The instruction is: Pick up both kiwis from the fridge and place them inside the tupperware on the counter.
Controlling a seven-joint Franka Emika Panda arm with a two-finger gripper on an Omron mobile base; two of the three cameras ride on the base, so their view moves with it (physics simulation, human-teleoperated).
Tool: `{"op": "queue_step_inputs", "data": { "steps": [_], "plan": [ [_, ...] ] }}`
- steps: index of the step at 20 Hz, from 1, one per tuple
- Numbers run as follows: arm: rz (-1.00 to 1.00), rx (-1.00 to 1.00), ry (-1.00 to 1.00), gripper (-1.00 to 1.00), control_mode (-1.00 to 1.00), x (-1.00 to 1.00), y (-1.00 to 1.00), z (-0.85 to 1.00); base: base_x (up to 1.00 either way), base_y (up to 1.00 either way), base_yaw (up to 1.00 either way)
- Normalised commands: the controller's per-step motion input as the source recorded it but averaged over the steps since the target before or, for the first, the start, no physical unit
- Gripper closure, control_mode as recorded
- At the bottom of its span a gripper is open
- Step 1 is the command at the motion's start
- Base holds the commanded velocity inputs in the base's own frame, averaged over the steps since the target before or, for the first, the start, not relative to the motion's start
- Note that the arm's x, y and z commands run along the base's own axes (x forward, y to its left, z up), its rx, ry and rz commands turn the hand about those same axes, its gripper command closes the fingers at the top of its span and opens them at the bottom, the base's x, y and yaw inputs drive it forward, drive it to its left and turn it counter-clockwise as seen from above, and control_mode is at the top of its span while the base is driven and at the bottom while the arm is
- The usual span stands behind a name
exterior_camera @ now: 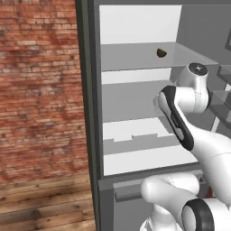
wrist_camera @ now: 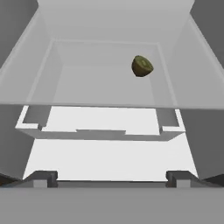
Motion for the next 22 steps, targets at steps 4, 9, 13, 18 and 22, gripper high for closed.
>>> {"op": "queue_step_inputs", "data": {
  "steps": [4, 9, 13, 18, 22],
  "plan": [
    [0.0, 0.0, 0.0, -1.0, -1.0, 0.37, -0.23, -0.01, 0.0, 0.0, 0.0],
    [0.01, 0.0, -0.08, -1.0, -1.0, 0.23, -0.29, -0.17, 0.0, 0.0, 0.0],
    [0.0, 0.0, 0.0, -1.0, -1.0, 0.29, -0.24, -0.12, 0.0, 0.0, 0.0],
    [0.0, 0.0, 0.0, -1.0, -1.0, 0.25, -0.15, -0.15, 0.0, 0.0, 0.0],
    [0.0, 0.0, 0.0, -1.0, -1.0, 0.36, -0.03, -0.09, 0.0, 0.0, 0.0]
  ]
}}
